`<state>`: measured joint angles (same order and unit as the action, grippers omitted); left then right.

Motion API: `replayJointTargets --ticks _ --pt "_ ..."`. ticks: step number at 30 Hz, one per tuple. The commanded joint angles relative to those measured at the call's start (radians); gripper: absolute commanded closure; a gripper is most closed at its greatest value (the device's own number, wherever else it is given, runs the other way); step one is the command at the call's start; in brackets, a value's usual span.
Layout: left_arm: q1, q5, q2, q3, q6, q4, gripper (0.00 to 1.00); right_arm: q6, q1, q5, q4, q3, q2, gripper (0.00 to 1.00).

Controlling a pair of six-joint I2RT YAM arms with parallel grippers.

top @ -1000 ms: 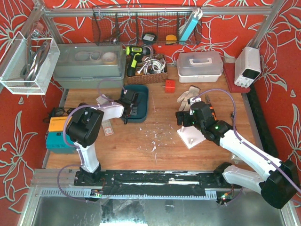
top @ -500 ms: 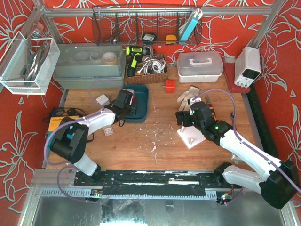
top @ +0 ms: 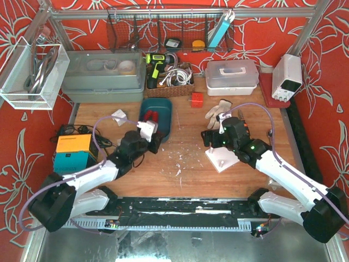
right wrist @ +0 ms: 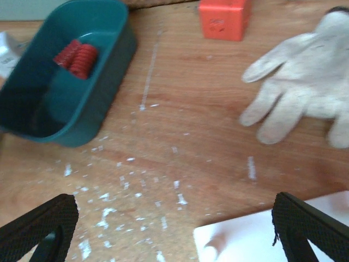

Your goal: Install the large spring

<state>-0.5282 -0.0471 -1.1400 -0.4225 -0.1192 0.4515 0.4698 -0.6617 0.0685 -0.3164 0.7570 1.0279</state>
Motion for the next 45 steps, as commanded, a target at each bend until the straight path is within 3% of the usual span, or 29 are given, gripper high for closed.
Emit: replayJointTargets --ticks 1,7,15,22,36,45 --pt "-0.067 -0.032 0.102 0.124 0.127 0.306 0.87 0.031 -0.004 -0.206 0.021 0.04 0.023 0.04" --pt "-0.185 -0.054 0.159 0.219 0.251 0.409 0.91 0.045 -0.007 -0.433 0.073 0.077 0.045 0.09" --pt "-0.262 -0.207 0.158 0.271 0.413 0.522 0.96 -0.05 -0.034 -0.668 -0.049 0.181 0.076 0.16" --pt "-0.347 -0.216 0.099 0.277 0.543 0.581 0.98 -0.082 -0.101 -0.679 -0.117 0.206 0.107 0.22" --pt "-0.419 -0.116 0.023 0.196 0.584 0.593 1.0 -0.063 -0.172 -0.708 -0.063 0.127 0.136 0.23" --pt "-0.434 -0.085 -0.018 0.168 0.583 0.593 1.0 0.003 -0.204 -0.651 -0.025 0.099 0.154 0.31"
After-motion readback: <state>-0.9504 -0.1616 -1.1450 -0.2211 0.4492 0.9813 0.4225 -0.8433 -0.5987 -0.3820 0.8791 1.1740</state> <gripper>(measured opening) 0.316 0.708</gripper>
